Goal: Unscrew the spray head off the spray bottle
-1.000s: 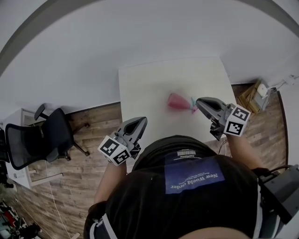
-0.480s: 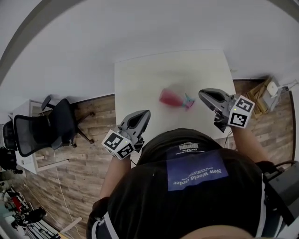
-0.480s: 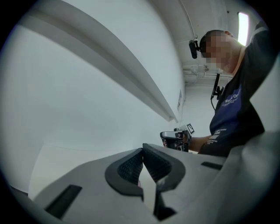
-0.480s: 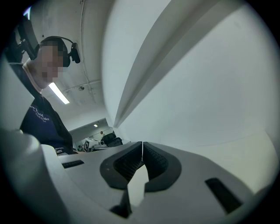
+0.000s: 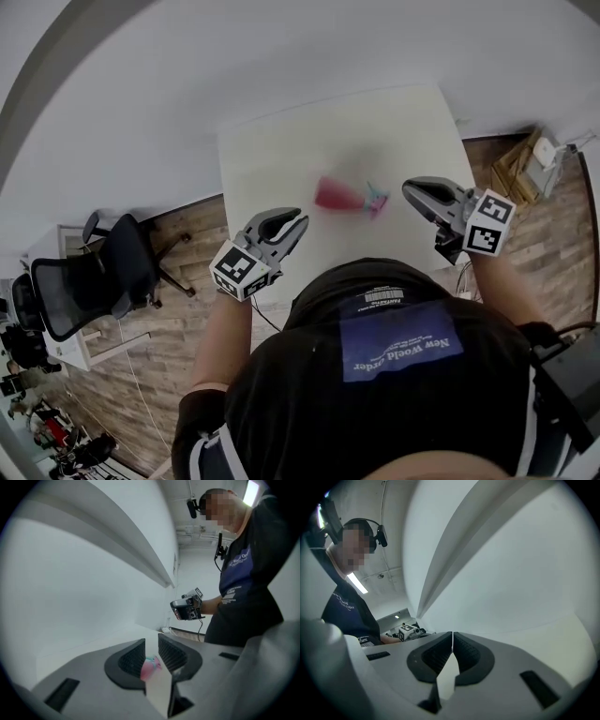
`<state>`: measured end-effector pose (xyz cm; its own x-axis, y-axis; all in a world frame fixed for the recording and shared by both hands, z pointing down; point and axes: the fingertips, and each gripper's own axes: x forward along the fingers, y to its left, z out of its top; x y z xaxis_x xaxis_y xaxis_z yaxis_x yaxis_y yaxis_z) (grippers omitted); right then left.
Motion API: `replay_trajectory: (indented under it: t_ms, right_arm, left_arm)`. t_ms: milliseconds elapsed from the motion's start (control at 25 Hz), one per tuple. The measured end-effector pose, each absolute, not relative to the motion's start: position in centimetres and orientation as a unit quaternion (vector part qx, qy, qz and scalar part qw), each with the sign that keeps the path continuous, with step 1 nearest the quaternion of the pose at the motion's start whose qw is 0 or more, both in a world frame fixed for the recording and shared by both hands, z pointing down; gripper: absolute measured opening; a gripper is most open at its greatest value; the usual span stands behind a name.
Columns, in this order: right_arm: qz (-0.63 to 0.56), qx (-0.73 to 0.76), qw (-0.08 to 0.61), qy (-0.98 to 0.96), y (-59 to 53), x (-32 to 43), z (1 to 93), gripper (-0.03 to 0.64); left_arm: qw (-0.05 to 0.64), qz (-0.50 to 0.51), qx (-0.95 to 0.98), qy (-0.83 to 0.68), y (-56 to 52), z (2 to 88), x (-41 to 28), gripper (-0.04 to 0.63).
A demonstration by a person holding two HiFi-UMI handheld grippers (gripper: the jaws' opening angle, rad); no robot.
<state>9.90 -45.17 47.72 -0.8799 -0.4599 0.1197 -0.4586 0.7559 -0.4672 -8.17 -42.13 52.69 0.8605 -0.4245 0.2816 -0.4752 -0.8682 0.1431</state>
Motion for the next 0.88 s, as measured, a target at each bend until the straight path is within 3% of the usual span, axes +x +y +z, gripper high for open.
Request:
replay_trajectory:
  t_ms: [240, 680, 880]
  right_arm:
    - [-0.269, -0.266, -0.012, 0.925, -45.4, 10.0, 49.3, -0.003]
    - [-0.297, -0.273, -0.017, 0.915, -45.3, 10.8, 51.4, -0.003]
    - [-0.310, -0.281, -0.018, 0.908, -45.4, 11.7, 52.6, -0.003]
  left_arm:
    - [0.054, 0.187, 0.973, -0.127, -43.5, 56.7, -6.7, 0.276]
    - [0.002, 0.264, 0.962, -0.065, -47.7, 65.2, -4.3, 0.518]
    - [-0.020, 0.318, 0.948, -0.002, -48.2, 69.5, -3.1, 0.532]
